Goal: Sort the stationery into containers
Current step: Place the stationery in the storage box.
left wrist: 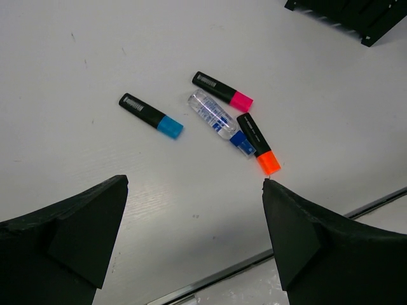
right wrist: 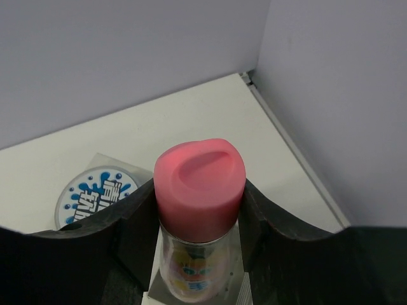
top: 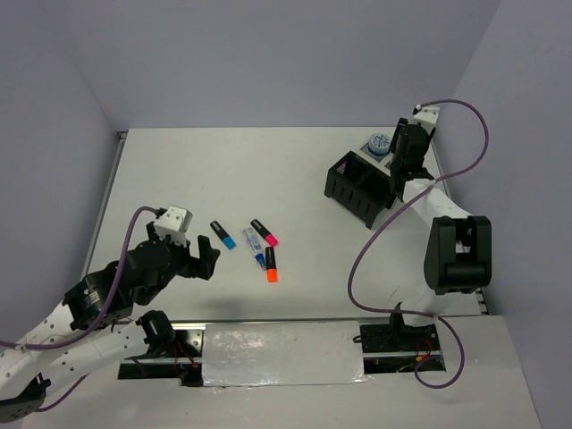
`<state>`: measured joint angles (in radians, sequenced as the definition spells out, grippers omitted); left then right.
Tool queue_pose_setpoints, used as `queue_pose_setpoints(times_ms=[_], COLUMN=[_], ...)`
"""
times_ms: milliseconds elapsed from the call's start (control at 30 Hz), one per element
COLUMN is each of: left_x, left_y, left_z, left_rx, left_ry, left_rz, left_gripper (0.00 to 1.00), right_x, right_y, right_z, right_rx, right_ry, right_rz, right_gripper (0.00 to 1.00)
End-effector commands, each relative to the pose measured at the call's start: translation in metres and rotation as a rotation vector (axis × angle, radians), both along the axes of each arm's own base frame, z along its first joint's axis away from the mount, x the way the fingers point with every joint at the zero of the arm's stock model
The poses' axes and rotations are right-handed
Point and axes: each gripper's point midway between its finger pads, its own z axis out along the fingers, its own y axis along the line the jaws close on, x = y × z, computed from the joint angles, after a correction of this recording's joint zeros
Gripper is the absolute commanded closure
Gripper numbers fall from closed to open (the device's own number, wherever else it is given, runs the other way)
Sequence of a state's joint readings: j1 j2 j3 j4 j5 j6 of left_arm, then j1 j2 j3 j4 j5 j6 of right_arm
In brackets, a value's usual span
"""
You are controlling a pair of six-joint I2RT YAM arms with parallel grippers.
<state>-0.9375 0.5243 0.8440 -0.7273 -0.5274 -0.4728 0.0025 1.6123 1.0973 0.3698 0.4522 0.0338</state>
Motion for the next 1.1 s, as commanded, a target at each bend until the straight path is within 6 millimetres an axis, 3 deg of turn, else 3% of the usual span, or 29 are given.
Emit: queue_pose_setpoints(times_ms=[0,167,267,333,367,400,533,667,767,800,867,933,1000,1033,1067], left_x=[0.003,0.001,0.001,0.001,0.001,0.001,0.002,0.002,0.011,0.012,0.016,0.019,0.025,0.027,0.03], left_y=[-0.007,-0.01,-0.011,-0.011,-0.012,-0.012,-0.008,-0.004,0.01,0.017,0.016,0.009,-0.001,-0.003,-0.007], left_z=[0.011,0.011,0.011,0.011,0.011,0.012,0.013,0.014,0.017,0.009,0.006,0.002,-0.005,-0.008,-0.014], left_rx=[-0.037,-0.042,-0.044,-0.046,-0.045,-0.045,-0.05,-0.051,-0.06,-0.03,-0.071,-0.128,-0.158,-0.162,-0.14], left_ry=[-0.041,-0.04,-0.041,-0.042,-0.041,-0.041,-0.044,-0.039,-0.033,0.0,0.038,0.069,0.098,0.111,0.128], left_rz=[-0.023,-0.044,-0.048,-0.052,-0.052,-0.052,-0.031,-0.007,0.123,0.173,0.257,0.297,0.327,0.345,0.359], left_gripper=[0.01,0.01,0.01,0.01,0.01,0.01,0.01,0.01,0.01,0.01,0.01,0.01,0.01,0.01,0.01], right_x=[0.018,0.016,0.012,0.009,0.006,0.003,-0.001,-0.004,-0.012,-0.02,-0.032,-0.049,-0.067,-0.075,-0.087], right_y=[0.009,0.001,0.001,0.001,-0.001,-0.001,0.0,0.003,0.009,0.012,0.027,0.046,0.082,0.099,0.132], right_z=[0.023,-0.001,-0.003,-0.004,-0.008,-0.007,-0.01,-0.017,-0.003,0.017,0.027,0.052,0.064,0.057,0.059], right_rx=[0.03,0.036,0.039,0.037,0.044,0.05,0.085,0.141,0.206,0.251,0.293,0.33,0.343,0.35,0.357], right_ry=[-0.101,-0.06,-0.062,-0.054,-0.046,-0.051,-0.046,-0.007,-0.023,-0.076,-0.085,-0.128,-0.11,-0.058,-0.029], right_rz=[0.033,-0.018,-0.025,-0.021,-0.035,-0.042,-0.049,-0.06,-0.045,-0.039,0.004,0.063,0.155,0.204,0.29], right_gripper=[0.97,0.95,0.92,0.78,0.54,0.41,0.11,0.0,0.0,0.0,0.0,0.0,0.0,0.0,0.0])
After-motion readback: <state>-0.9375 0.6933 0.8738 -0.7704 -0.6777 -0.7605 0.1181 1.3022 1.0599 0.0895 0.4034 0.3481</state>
